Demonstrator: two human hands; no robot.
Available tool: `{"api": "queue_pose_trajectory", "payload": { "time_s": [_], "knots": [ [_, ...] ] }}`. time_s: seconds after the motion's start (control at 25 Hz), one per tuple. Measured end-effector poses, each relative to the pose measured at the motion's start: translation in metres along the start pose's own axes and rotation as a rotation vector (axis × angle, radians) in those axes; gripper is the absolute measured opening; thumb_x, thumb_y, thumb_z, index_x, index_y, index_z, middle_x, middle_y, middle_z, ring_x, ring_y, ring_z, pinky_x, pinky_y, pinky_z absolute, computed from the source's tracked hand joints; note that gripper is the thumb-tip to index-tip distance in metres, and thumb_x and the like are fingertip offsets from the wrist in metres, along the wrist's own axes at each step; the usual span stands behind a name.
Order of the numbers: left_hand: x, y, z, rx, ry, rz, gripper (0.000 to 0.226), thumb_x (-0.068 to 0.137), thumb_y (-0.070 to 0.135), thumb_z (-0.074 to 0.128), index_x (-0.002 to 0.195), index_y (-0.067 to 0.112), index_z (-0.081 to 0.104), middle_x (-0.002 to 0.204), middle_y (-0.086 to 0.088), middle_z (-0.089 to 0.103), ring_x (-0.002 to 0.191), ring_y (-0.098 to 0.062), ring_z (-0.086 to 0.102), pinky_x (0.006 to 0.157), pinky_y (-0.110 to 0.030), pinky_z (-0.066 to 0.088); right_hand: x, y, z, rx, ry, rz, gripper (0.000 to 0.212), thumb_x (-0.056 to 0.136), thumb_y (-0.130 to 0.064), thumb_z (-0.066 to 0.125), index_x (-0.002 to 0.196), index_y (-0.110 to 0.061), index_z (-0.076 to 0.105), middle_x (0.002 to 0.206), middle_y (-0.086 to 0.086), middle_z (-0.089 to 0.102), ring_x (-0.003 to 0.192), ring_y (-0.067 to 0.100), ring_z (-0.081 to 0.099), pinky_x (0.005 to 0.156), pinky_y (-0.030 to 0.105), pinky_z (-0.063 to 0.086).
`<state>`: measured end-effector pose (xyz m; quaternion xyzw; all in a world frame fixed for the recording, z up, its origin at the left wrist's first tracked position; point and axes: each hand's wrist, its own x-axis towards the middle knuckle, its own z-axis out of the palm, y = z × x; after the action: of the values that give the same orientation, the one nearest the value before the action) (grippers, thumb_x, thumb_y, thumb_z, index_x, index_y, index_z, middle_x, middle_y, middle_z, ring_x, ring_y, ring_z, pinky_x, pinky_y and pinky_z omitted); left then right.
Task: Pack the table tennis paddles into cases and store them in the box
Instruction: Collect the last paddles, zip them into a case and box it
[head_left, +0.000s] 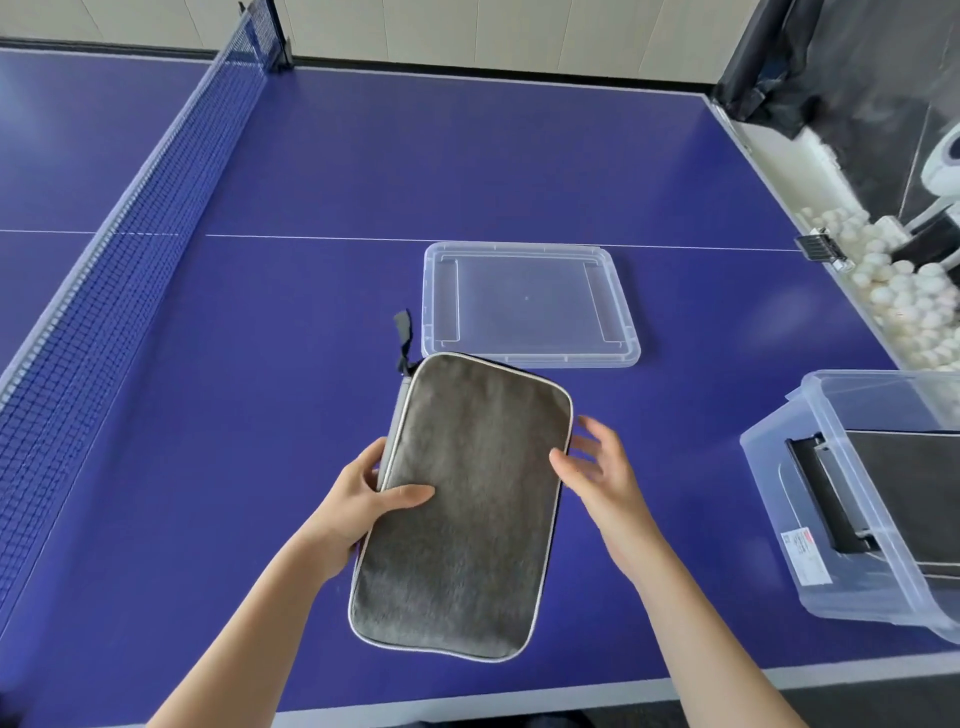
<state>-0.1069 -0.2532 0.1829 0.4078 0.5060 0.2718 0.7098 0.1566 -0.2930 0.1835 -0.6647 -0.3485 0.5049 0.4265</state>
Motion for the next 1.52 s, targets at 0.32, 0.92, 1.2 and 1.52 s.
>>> {"api": "queue_pose_trajectory", "payload": {
  "time_s": [0.32, 0.92, 1.2, 1.52],
  "knots": [
    [0.007, -0.009, 0.003, -0.128, -0.003, -0.025, 0.083, 0.042, 0.042, 0.090, 0.118, 0.033, 0.059, 0.110, 0.002, 0.071, 0.097, -0.020, 0.070, 0.072, -0.033, 0.057, -0.017, 0.014, 0.014, 0.070, -0.158, 0.075, 0.068, 0.077, -0.019, 0.078, 0.131, -0.037, 0.042, 0.119, -0.003, 0.064, 0.112, 0.011, 0.061, 0.093, 0.030, 0.050],
    [0.027, -0.013, 0.067, -0.009, -0.268, -0.033, 0.067, 0.064, 0.025, 0.081, 0.123, 0.032, 0.050, 0.102, 0.005, 0.073, 0.094, -0.019, 0.071, 0.072, -0.030, 0.058, -0.069, 0.034, -0.047, 0.162, 0.140, 0.122, 0.064, 0.078, -0.015, 0.075, 0.129, -0.035, 0.042, 0.112, -0.001, 0.064, 0.103, 0.010, 0.063, 0.080, 0.023, 0.050],
    [0.018, -0.011, 0.146, 0.060, -0.335, -0.028, 0.083, 0.051, 0.036, 0.087, 0.125, 0.032, 0.049, 0.106, -0.002, 0.073, 0.098, -0.026, 0.070, 0.078, -0.038, 0.057, -0.103, 0.047, -0.118, 0.227, 0.234, 0.087, 0.053, 0.080, -0.020, 0.074, 0.117, -0.042, 0.043, 0.105, -0.017, 0.059, 0.096, 0.003, 0.060, 0.070, 0.017, 0.046],
    [-0.021, -0.036, 0.302, 0.081, -0.415, 0.008, 0.082, 0.055, 0.035, 0.083, 0.129, 0.028, 0.048, 0.109, -0.008, 0.072, 0.100, -0.028, 0.069, 0.083, -0.041, 0.054, -0.172, 0.074, -0.263, 0.287, 0.326, 0.033, 0.061, 0.076, -0.021, 0.077, 0.128, -0.034, 0.047, 0.122, -0.006, 0.059, 0.112, 0.014, 0.058, 0.093, 0.035, 0.049]
  ]
}}
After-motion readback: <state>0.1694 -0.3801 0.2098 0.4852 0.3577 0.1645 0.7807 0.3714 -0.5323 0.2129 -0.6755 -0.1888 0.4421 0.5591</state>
